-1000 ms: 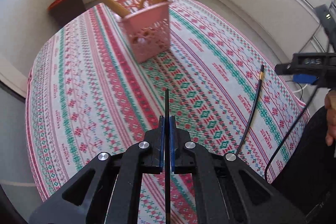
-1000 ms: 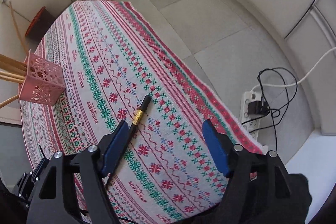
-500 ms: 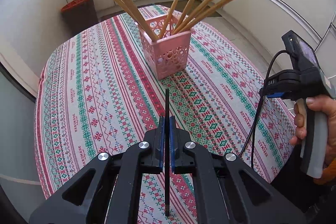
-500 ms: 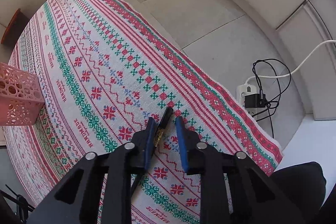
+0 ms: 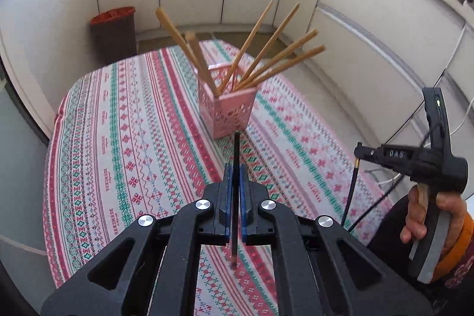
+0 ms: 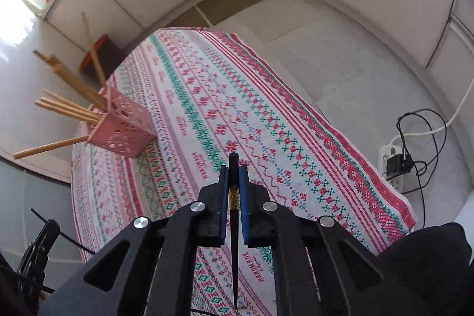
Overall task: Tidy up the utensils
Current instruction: 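Carry the black stick and black brush upright over the pink holder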
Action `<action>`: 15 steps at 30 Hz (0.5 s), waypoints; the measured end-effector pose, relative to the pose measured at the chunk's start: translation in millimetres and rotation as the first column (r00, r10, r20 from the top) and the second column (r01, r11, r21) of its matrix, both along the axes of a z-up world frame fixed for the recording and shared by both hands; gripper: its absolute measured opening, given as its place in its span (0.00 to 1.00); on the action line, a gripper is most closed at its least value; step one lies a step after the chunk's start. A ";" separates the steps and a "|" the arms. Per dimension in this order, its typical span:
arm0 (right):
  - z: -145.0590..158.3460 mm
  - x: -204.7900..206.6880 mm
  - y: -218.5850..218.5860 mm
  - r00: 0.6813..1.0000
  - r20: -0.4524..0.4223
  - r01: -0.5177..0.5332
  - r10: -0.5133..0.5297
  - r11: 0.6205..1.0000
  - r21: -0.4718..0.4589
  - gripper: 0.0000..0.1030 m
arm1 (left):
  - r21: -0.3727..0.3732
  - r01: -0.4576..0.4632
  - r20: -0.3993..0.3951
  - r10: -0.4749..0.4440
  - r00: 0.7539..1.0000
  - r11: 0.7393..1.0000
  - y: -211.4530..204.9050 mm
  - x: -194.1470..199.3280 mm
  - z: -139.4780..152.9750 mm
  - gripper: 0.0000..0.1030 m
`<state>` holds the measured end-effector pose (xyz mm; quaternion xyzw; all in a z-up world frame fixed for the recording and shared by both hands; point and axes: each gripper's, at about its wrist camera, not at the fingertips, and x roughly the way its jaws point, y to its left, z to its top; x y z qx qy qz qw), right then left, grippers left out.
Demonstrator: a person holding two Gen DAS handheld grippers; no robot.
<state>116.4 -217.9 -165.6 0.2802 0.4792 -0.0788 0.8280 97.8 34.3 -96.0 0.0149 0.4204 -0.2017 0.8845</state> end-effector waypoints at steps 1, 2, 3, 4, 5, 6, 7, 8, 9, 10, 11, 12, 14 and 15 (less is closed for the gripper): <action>9.3 -4.9 2.8 0.999 0.035 -0.022 0.022 1.000 0.001 0.07 | -0.013 -0.006 0.013 0.006 1.000 1.000 0.4 -4.1 4.0 0.04; 15.1 -8.6 4.6 0.998 0.059 -0.038 0.038 0.999 0.005 0.07 | -0.025 -0.015 0.025 0.016 1.000 1.000 1.4 -8.0 8.2 0.04; 20.9 -12.7 4.9 0.995 0.082 -0.054 0.053 0.998 0.010 0.07 | -0.038 -0.022 0.036 0.023 0.999 0.999 2.1 -11.4 13.3 0.04; 26.9 -15.4 6.1 0.993 0.100 -0.067 0.065 0.998 0.014 0.07 | -0.045 -0.025 0.046 0.027 0.999 0.999 2.4 -13.2 18.5 0.04; 33.4 -17.9 7.2 0.990 0.116 -0.077 0.075 0.997 0.014 0.07 | -0.050 -0.026 0.062 0.029 0.998 0.998 1.9 -15.4 25.8 0.04; 39.5 -20.0 7.3 0.988 0.130 -0.085 0.083 0.996 0.013 0.07 | -0.052 -0.025 0.075 0.029 0.997 0.998 1.1 -16.6 32.9 0.04; 46.3 -21.9 7.4 0.985 0.147 -0.090 0.087 0.996 0.012 0.07 | -0.055 -0.022 0.095 0.027 0.995 0.998 -0.1 -17.6 43.7 0.04; 56.6 -23.6 7.2 0.981 0.175 -0.092 0.089 0.996 0.010 0.07 | -0.059 -0.019 0.111 0.025 0.993 0.998 -0.9 -17.4 53.4 0.04; 65.6 -25.0 6.6 0.977 0.195 -0.094 0.090 0.996 0.007 0.07 | -0.066 -0.014 0.126 0.022 0.992 0.998 -2.0 -15.9 65.8 0.04; 77.8 -26.4 6.4 0.972 0.216 -0.099 0.095 0.995 0.004 0.07 | -0.073 -0.009 0.132 0.019 0.991 0.997 -2.3 -14.0 75.1 0.04; 86.8 -28.7 4.4 0.966 0.238 -0.101 0.098 0.995 0.002 0.07 | -0.083 -0.003 0.139 0.014 0.990 0.997 -2.9 -11.8 85.5 0.04; 99.0 -30.1 1.8 0.959 0.265 -0.101 0.097 0.995 0.000 0.07 | -0.089 0.005 0.148 0.008 0.989 0.996 -3.7 -9.7 95.3 0.04; 121.1 -30.9 -5.1 0.946 0.310 -0.101 0.094 0.995 0.006 0.07 | -0.090 0.016 0.169 0.000 0.986 0.996 -6.1 -2.6 115.6 0.04; 134.3 -31.0 -8.5 0.939 0.332 -0.103 0.093 0.995 0.014 0.07 | -0.089 0.016 0.185 0.001 0.983 0.996 -6.9 1.3 124.9 0.04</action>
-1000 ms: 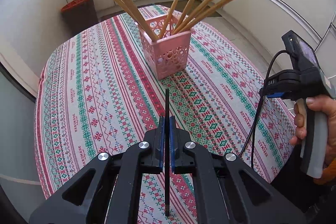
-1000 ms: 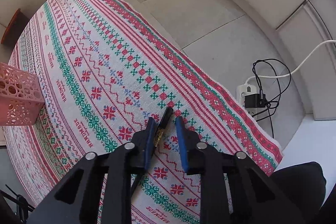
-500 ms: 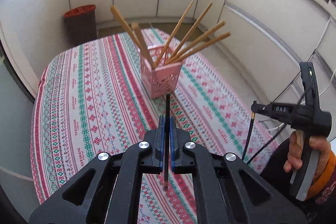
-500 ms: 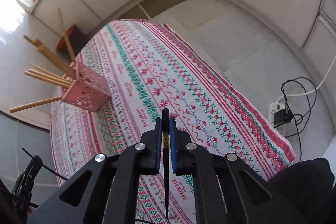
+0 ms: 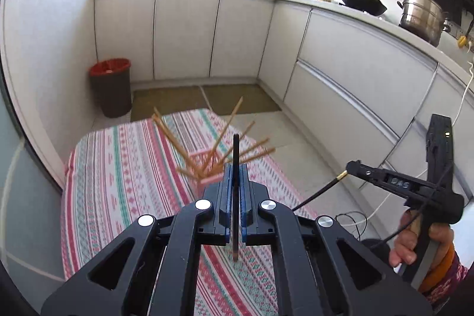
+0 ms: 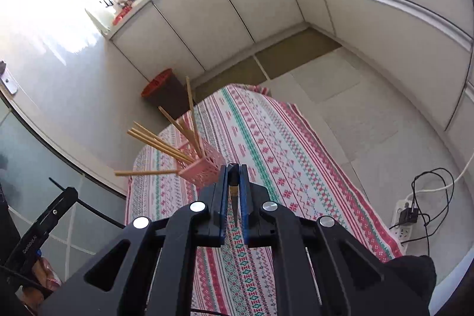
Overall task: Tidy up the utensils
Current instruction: 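Carry the black stick and black brush upright over the pink holder, then open both grippers to drop the black items into the holder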
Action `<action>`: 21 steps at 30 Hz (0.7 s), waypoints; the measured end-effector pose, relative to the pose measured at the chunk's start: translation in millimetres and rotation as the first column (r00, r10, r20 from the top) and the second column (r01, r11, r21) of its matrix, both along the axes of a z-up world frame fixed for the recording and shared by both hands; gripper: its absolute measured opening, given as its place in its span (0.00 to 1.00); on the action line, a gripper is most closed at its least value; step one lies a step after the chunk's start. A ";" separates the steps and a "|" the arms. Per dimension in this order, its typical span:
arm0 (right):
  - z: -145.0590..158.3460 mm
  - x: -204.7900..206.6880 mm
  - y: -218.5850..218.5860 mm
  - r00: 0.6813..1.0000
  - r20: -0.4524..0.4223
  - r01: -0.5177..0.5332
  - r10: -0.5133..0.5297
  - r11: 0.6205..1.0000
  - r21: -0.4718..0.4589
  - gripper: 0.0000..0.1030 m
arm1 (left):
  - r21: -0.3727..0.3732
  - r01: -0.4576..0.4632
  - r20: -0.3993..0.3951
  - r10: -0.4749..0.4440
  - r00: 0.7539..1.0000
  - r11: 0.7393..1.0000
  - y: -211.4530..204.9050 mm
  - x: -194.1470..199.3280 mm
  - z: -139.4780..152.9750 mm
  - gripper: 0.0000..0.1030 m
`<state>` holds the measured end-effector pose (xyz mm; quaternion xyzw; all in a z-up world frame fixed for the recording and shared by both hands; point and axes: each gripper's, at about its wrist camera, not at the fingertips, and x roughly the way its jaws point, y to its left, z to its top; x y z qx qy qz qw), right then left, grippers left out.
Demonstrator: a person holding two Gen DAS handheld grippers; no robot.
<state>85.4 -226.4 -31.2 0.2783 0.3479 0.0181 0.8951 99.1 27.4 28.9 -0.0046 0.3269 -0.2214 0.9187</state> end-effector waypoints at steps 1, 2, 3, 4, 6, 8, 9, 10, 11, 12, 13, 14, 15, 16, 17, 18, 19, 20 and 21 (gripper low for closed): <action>10.5 -0.4 -3.2 1.000 0.018 -0.001 0.001 1.000 0.010 0.07 | -0.001 -0.001 0.016 0.001 1.000 1.000 -0.9 2.5 7.3 0.04; 24.0 -0.5 -7.2 0.999 0.042 -0.004 0.004 1.000 0.019 0.07 | -0.001 -0.009 0.033 0.009 0.999 1.000 -0.9 6.5 14.7 0.04; 37.4 -1.1 -11.0 0.998 0.068 -0.004 0.003 1.000 0.021 0.07 | -0.003 -0.017 0.047 0.017 0.999 1.000 -0.7 9.8 20.4 0.04; 48.0 -1.7 -13.9 0.996 0.090 0.000 -0.002 1.000 0.021 0.07 | -0.008 -0.026 0.060 0.027 0.998 1.000 -0.3 16.2 26.5 0.04; 71.6 -3.3 -22.4 0.989 0.146 0.009 -0.013 1.000 0.030 0.07 | -0.013 -0.048 0.081 0.049 0.996 0.999 -0.2 27.0 35.4 0.04; 91.0 -1.7 -31.4 0.982 0.189 0.016 -0.025 0.999 0.050 0.07 | -0.024 -0.065 0.093 0.067 0.993 0.998 -0.9 40.4 39.8 0.04; 98.0 0.1 -34.9 0.978 0.205 0.019 -0.030 0.998 0.056 0.07 | -0.025 -0.074 0.097 0.076 0.992 0.997 -2.0 47.5 40.4 0.04; 106.5 3.2 -38.6 0.974 0.222 0.025 -0.036 0.998 0.054 0.07 | -0.025 -0.084 0.099 0.086 0.991 0.996 -3.7 56.5 39.8 0.04; 113.3 6.1 -40.6 0.971 0.235 0.030 -0.040 0.999 0.044 0.07 | -0.025 -0.090 0.098 0.092 0.991 0.996 -5.8 65.3 37.9 0.04; 118.9 9.0 -41.1 0.968 0.246 0.034 -0.042 0.999 0.035 0.07 | -0.021 -0.100 0.098 0.102 0.990 0.995 -8.9 73.1 34.9 0.04; 123.8 12.4 -41.7 0.966 0.256 0.036 -0.042 0.999 0.029 0.07 | -0.013 -0.110 0.101 0.111 0.989 0.994 -12.0 79.5 31.7 0.04; 128.9 16.9 -41.9 0.963 0.268 0.034 -0.039 0.999 0.023 0.07 | -0.005 -0.114 0.100 0.114 0.988 0.993 -15.3 86.6 27.0 0.04; 132.5 21.2 -40.6 0.961 0.273 0.032 -0.035 0.999 0.015 0.07 | -0.003 -0.114 0.092 0.114 0.989 0.993 -18.4 94.9 20.1 0.05; 135.0 24.8 -39.0 0.961 0.276 0.030 -0.032 1.000 0.008 0.07 | -0.005 -0.114 0.072 0.114 0.991 0.994 -21.4 104.6 10.3 0.06; 137.2 29.6 -37.2 0.960 0.277 0.028 -0.028 1.000 0.004 0.07 | 0.004 -0.107 0.039 0.107 0.993 0.994 -24.8 113.5 -0.8 0.07; 138.5 34.6 -34.1 0.960 0.277 0.023 -0.022 1.000 0.002 0.07 | 0.014 -0.115 0.006 0.115 0.993 0.993 -25.9 119.6 -10.3 0.08; 140.4 36.3 -32.2 0.961 0.277 0.016 -0.015 1.000 -0.001 0.07 | 0.008 -0.127 -0.025 0.128 0.992 0.992 -23.9 123.0 -18.6 0.09; 140.7 41.2 -29.6 0.961 0.275 0.006 -0.006 1.000 -0.001 0.07 | -0.010 -0.138 -0.036 0.137 0.990 0.990 -19.5 122.9 -22.0 0.09; 140.9 45.2 -26.7 0.961 0.276 -0.001 0.002 1.000 -0.002 0.07 | -0.031 -0.151 -0.035 0.150 0.988 0.988 -13.3 120.4 -23.3 0.11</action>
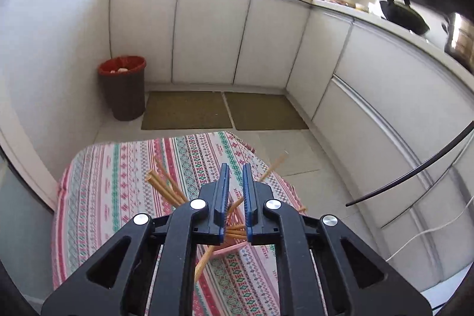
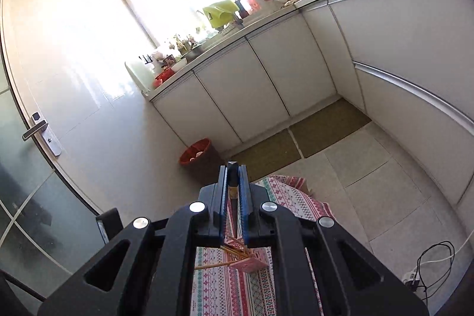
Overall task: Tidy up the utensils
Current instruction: 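Open both grippers to drop the black items into the holder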
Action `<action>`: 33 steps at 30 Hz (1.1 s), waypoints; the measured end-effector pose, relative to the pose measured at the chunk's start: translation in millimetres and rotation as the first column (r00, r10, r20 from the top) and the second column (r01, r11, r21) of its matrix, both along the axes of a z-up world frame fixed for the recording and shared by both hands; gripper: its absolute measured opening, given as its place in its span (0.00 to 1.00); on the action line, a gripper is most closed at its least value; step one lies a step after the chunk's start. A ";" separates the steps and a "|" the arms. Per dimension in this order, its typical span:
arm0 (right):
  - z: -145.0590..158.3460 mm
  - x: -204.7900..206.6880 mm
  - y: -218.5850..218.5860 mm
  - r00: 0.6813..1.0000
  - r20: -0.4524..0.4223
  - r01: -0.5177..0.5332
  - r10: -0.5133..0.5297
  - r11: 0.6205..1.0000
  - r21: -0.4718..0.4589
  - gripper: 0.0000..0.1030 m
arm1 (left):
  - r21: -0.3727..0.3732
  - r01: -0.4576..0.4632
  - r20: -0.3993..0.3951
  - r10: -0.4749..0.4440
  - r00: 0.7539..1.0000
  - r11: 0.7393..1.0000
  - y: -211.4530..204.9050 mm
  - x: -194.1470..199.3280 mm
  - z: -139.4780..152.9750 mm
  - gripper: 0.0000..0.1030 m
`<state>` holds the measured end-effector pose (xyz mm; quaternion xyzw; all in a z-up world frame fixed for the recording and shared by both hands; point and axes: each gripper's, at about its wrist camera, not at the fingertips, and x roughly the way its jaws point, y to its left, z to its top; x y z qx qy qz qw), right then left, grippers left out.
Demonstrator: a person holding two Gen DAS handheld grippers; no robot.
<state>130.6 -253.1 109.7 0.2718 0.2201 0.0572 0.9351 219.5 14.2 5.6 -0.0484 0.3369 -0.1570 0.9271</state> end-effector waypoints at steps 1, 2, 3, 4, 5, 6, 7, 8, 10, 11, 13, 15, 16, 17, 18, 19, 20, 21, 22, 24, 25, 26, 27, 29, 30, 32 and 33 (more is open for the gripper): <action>0.6 3.1 4.7 1.000 0.003 -0.007 0.007 1.000 -0.006 0.07 | -0.013 -0.019 0.010 0.020 1.000 1.000 6.8 -3.3 1.2 0.14; 1.4 5.2 8.0 1.000 0.006 -0.012 0.012 1.000 -0.012 0.07 | -0.022 -0.035 0.023 0.035 0.999 0.999 12.2 -6.2 4.6 0.16; 2.1 7.6 12.5 1.000 0.008 -0.019 0.019 1.000 -0.019 0.07 | -0.034 -0.049 0.035 0.050 0.998 0.998 18.2 -9.8 7.9 0.21; 3.1 10.0 16.7 1.000 0.009 -0.027 0.028 0.999 -0.024 0.07 | -0.051 -0.067 0.049 0.070 0.996 0.996 26.7 -14.3 12.1 0.27; 4.2 13.1 22.2 0.999 0.008 -0.037 0.037 0.999 -0.031 0.07 | -0.065 -0.085 0.062 0.089 0.994 0.994 34.8 -18.5 15.8 0.30; 4.7 15.1 28.6 0.999 0.005 -0.045 0.046 0.998 -0.042 0.07 | -0.073 -0.101 0.071 0.106 0.992 0.992 42.3 -22.9 18.6 0.36; 4.2 17.2 32.9 0.999 0.003 -0.049 0.050 0.998 -0.050 0.07 | -0.078 -0.116 0.076 0.122 0.990 0.990 47.4 -24.8 20.5 0.41; 3.4 21.0 39.5 0.998 0.000 -0.055 0.055 0.996 -0.064 0.07 | -0.083 -0.134 0.081 0.140 0.987 0.988 53.8 -27.5 21.6 0.43; -0.7 30.0 51.1 0.998 -0.013 -0.061 0.060 0.994 -0.088 0.07 | -0.088 -0.153 0.080 0.160 0.984 0.984 63.8 -30.2 21.8 0.44; -4.4 36.1 57.3 0.998 -0.020 -0.062 0.060 0.993 -0.100 0.07 | -0.085 -0.158 0.075 0.164 0.984 0.984 67.6 -31.5 19.8 0.45; -14.1 48.8 66.7 0.997 -0.040 -0.065 0.060 0.991 -0.117 0.07 | -0.080 -0.174 0.068 0.179 0.981 0.982 75.6 -33.4 15.1 0.45; -26.2 63.9 78.8 0.997 -0.059 -0.064 0.057 0.988 -0.137 0.07 | -0.079 -0.181 0.056 0.186 0.981 0.980 81.5 -33.3 10.4 0.45; -31.5 70.3 83.0 0.996 -0.068 -0.062 0.053 0.987 -0.145 0.07 | -0.081 -0.187 0.052 0.192 0.980 0.979 85.1 -33.5 8.0 0.45; -39.5 78.0 87.8 0.996 -0.078 -0.059 0.047 0.986 -0.155 0.07 | -0.082 -0.190 0.047 0.195 0.980 0.978 88.1 -33.7 5.7 0.45; -48.0 85.3 91.9 0.995 -0.093 -0.059 0.044 0.984 -0.166 0.07 | -0.083 -0.191 0.041 0.195 0.980 0.978 90.6 -33.6 3.6 0.45; -56.9 90.9 93.9 0.993 -0.109 -0.059 0.040 0.983 -0.174 0.07 | -0.084 -0.194 0.036 0.197 0.980 0.978 93.6 -34.0 1.2 0.46; -68.0 97.7 98.0 0.992 -0.125 -0.059 0.036 0.981 -0.185 0.07 | -0.082 -0.197 0.033 0.200 0.979 0.977 95.7 -34.4 -1.1 0.46; -77.5 103.8 102.3 0.990 -0.133 -0.061 0.035 0.979 -0.196 0.07 | -0.078 -0.200 0.030 0.203 0.979 0.977 97.9 -35.0 -3.5 0.47; -85.1 108.1 106.0 0.990 -0.136 -0.067 0.040 0.977 -0.203 0.07 | -0.074 -0.204 0.028 0.206 0.978 0.976 99.0 -35.1 -4.8 0.48; -98.5 114.1 115.1 0.989 -0.132 -0.090 0.064 0.975 -0.203 0.10 | -0.063 -0.206 0.032 0.209 0.977 0.976 101.1 -37.8 -6.0 0.50; -102.3 116.1 118.0 0.988 -0.140 -0.100 0.073 0.975 -0.199 0.11 | -0.053 -0.214 0.045 0.216 0.975 0.975 101.3 -40.7 -4.0 0.51; -102.8 114.3 118.6 0.987 -0.141 -0.108 0.082 0.977 -0.185 0.11 | -0.040 -0.226 0.067 0.229 0.971 0.973 100.9 -45.4 -0.2 0.53; -100.3 109.8 118.7 0.987 -0.137 -0.108 0.084 0.978 -0.177 0.13 | -0.032 -0.238 0.091 0.240 0.966 0.971 100.9 -50.4 3.5 0.57; -87.6 95.4 120.7 0.989 -0.114 -0.111 0.089 0.974 -0.199 0.32 | -0.021 -0.271 0.143 0.271 0.952 0.962 98.0 -63.1 15.1 0.71; -79.9 83.8 121.5 0.993 -0.092 -0.097 0.078 0.968 -0.231 0.42 | -0.022 -0.278 0.159 0.278 0.948 0.960 95.3 -69.3 20.3 0.79; -65.3 60.3 122.8 0.998 -0.059 -0.051 0.035 0.949 -0.312 0.48 | -0.024 -0.282 0.186 0.281 0.941 0.959 86.9 -82.6 31.9 0.86; -60.1 48.2 123.0 0.999 -0.047 -0.027 0.011 0.935 -0.353 0.54 | -0.023 -0.289 0.206 0.288 0.935 0.957 81.5 -91.0 38.0 0.92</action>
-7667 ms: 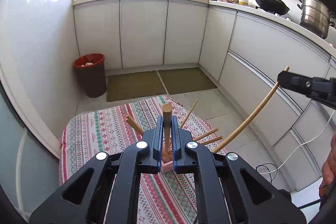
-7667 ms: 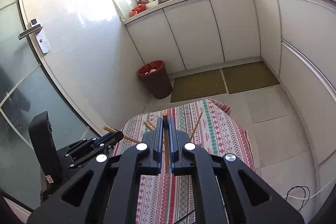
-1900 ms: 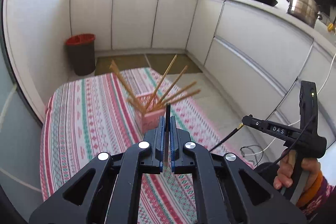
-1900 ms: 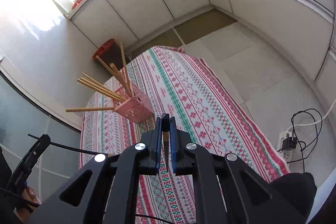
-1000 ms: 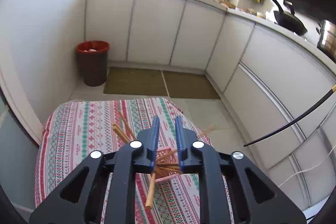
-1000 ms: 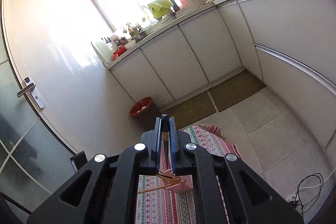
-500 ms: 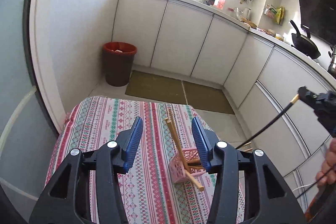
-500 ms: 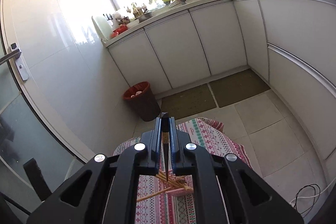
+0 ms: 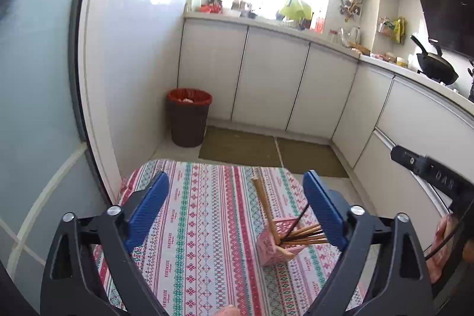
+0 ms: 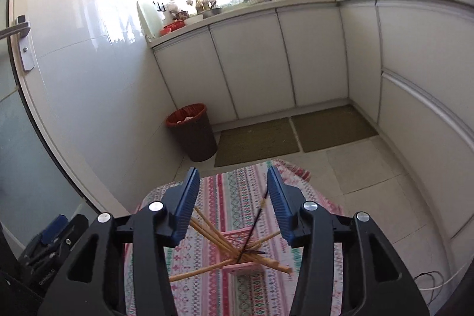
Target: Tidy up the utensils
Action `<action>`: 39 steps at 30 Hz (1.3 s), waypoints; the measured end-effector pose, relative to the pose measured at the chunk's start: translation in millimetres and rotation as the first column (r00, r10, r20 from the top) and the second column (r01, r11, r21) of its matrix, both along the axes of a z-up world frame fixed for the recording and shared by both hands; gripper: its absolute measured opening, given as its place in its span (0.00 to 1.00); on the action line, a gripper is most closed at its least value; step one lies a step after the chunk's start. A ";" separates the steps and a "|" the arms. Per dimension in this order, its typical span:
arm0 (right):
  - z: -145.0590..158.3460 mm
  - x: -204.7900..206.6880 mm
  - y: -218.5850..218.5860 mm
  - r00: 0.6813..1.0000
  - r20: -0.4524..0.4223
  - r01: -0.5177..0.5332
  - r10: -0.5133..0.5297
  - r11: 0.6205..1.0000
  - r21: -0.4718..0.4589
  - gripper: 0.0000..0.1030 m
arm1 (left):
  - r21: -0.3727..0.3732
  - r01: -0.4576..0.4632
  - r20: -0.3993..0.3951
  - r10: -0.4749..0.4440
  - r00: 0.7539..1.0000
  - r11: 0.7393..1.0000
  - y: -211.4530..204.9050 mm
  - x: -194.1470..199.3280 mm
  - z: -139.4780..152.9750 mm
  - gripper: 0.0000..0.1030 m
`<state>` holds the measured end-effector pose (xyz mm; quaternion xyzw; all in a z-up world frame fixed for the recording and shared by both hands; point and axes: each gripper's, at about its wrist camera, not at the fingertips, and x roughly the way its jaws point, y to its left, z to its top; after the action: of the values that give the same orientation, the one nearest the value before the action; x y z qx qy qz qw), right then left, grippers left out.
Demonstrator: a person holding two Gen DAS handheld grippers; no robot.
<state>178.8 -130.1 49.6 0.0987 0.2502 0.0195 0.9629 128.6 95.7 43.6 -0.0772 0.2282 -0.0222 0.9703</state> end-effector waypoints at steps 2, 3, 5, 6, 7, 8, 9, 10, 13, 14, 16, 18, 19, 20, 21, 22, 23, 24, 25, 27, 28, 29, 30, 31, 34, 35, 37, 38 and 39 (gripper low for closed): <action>6.8 -23.0 -4.0 0.999 0.015 0.046 -0.045 0.997 -0.061 0.75 | 0.011 -0.032 0.036 0.032 0.999 0.999 -8.1 -14.4 9.0 0.93; 9.0 -33.2 -6.8 0.997 0.026 0.071 -0.069 0.994 -0.082 0.86 | 0.014 -0.050 0.049 0.049 0.998 0.999 -11.7 -21.4 12.7 0.93; 11.2 -56.1 -12.1 0.992 0.056 0.120 -0.114 0.986 -0.119 0.90 | 0.020 -0.077 0.071 0.075 0.995 0.997 -19.9 -36.7 19.0 0.93; 11.7 -66.2 -14.7 0.989 0.064 0.140 -0.133 0.981 -0.133 0.94 | 0.036 -0.090 0.071 0.088 0.994 0.995 -24.9 -43.5 21.1 0.93; 12.0 -74.4 -17.1 0.986 0.069 0.159 -0.150 0.977 -0.140 0.93 | 0.058 -0.101 0.065 0.097 0.993 0.993 -28.9 -48.2 21.9 0.93; 11.9 -82.7 -19.2 0.984 0.068 0.174 -0.166 0.974 -0.144 0.93 | 0.081 -0.111 0.055 0.107 0.993 0.991 -34.2 -53.4 22.6 0.93; 11.4 -88.8 -19.5 0.983 0.057 0.179 -0.173 0.973 -0.147 0.94 | 0.095 -0.114 0.041 0.110 0.993 0.989 -39.3 -58.7 22.8 0.93; 9.7 -94.1 -20.3 0.984 0.037 0.177 -0.173 0.972 -0.152 0.94 | 0.098 -0.105 0.027 0.103 0.994 0.990 -42.6 -63.0 22.0 0.93; 4.7 -110.9 -19.0 0.985 -0.018 0.166 -0.170 0.974 -0.153 0.94 | 0.073 -0.063 0.003 0.063 0.998 0.995 -50.6 -78.5 20.4 0.93; 3.2 -117.0 -19.4 0.984 -0.034 0.165 -0.172 0.973 -0.159 0.94 | 0.088 -0.075 -0.001 0.075 0.997 0.993 -53.8 -83.3 19.9 0.93; 2.6 -123.8 -19.8 0.982 -0.046 0.173 -0.183 0.969 -0.177 0.93 | 0.125 -0.077 -0.023 0.081 0.996 0.989 -60.5 -89.3 17.9 0.93; 5.6 -128.1 -20.6 0.982 -0.046 0.173 -0.184 0.967 -0.185 0.93 | 0.136 -0.073 -0.038 0.079 0.996 0.988 -62.7 -96.5 16.9 0.93; 7.7 -131.4 -21.1 0.982 -0.044 0.173 -0.184 0.968 -0.183 0.93 | 0.138 -0.070 -0.034 0.076 0.997 0.988 -64.1 -99.6 17.6 0.93; 9.1 -134.5 -21.7 0.982 -0.039 0.175 -0.185 0.968 -0.180 0.93 | 0.135 -0.064 -0.033 0.069 0.997 0.989 -65.5 -103.0 18.4 0.93; 10.9 -137.0 -21.7 0.983 -0.036 0.173 -0.182 0.969 -0.179 0.94 | 0.130 -0.057 -0.035 0.062 0.997 0.990 -66.5 -105.1 19.1 0.93; 12.3 -138.5 -21.0 0.983 -0.035 0.169 -0.178 0.969 -0.181 0.93 | 0.127 -0.050 -0.037 0.055 0.998 0.991 -67.4 -107.0 19.9 0.93; 13.0 -140.2 -20.2 0.984 -0.036 0.167 -0.176 0.969 -0.183 0.93 | 0.128 -0.049 -0.035 0.054 0.998 0.991 -68.1 -108.9 20.4 0.93; 13.4 -142.0 -18.8 0.984 -0.035 0.165 -0.174 0.969 -0.184 0.93 | 0.134 -0.052 -0.033 0.057 0.998 0.990 -68.3 -109.9 21.0 0.93; 14.1 -143.1 -17.8 0.984 -0.033 0.164 -0.172 0.969 -0.184 0.93 | 0.136 -0.054 -0.033 0.059 0.998 0.989 -68.0 -110.0 21.5 0.93; 14.4 -144.0 -16.7 0.985 -0.031 0.164 -0.172 0.970 -0.182 0.93 | 0.141 -0.055 -0.035 0.060 0.998 0.989 -68.8 -110.7 22.2 0.93; 14.9 -144.5 -16.6 0.985 -0.031 0.162 -0.170 0.970 -0.181 0.93 | 0.143 -0.055 -0.036 0.061 0.998 0.988 -69.1 -110.9 22.2 0.93; 15.3 -145.1 -16.6 0.985 -0.031 0.162 -0.170 0.970 -0.180 0.93 | 0.146 -0.056 -0.038 0.062 0.997 0.988 -70.1 -111.4 22.2 0.93; 15.7 -145.1 -16.9 0.985 -0.031 0.162 -0.170 0.971 -0.178 0.93 | 0.148 -0.056 -0.039 0.062 0.997 0.987 -70.4 -110.9 21.8 0.93; 15.8 -145.2 -17.5 0.985 -0.031 0.163 -0.171 0.971 -0.175 0.93 | 0.150 -0.055 -0.041 0.062 0.997 0.987 -70.6 -111.2 21.4 0.93; 14.6 -144.4 -18.9 0.985 -0.040 0.160 -0.169 0.973 -0.168 0.93 | 0.151 -0.055 -0.046 0.062 0.997 0.987 -71.2 -110.0 21.0 0.93; 14.4 -144.1 -19.4 0.985 -0.043 0.159 -0.169 0.973 -0.165 0.93 | 0.150 -0.054 -0.046 0.062 0.997 0.987 -71.6 -109.7 21.2 0.93; 14.2 -142.8 -20.4 0.985 -0.048 0.158 -0.168 0.973 -0.166 0.93 | 0.147 -0.050 -0.047 0.058 0.997 0.988 -72.1 -109.4 21.0 0.93; 13.6 -142.5 -20.9 0.984 -0.050 0.158 -0.168 0.974 -0.165 0.93 | 0.147 -0.050 -0.048 0.057 0.997 0.988 -72.4 -109.3 21.0 0.93; 13.1 -142.2 -21.4 0.984 -0.053 0.157 -0.168 0.974 -0.163 0.93 | 0.146 -0.050 -0.048 0.058 0.997 0.988 -72.6 -109.1 21.2 0.93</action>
<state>36.6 -151.5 62.7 0.0428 0.2740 -0.0825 0.9572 19.5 23.0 64.8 -0.0131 0.2523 0.0227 0.9673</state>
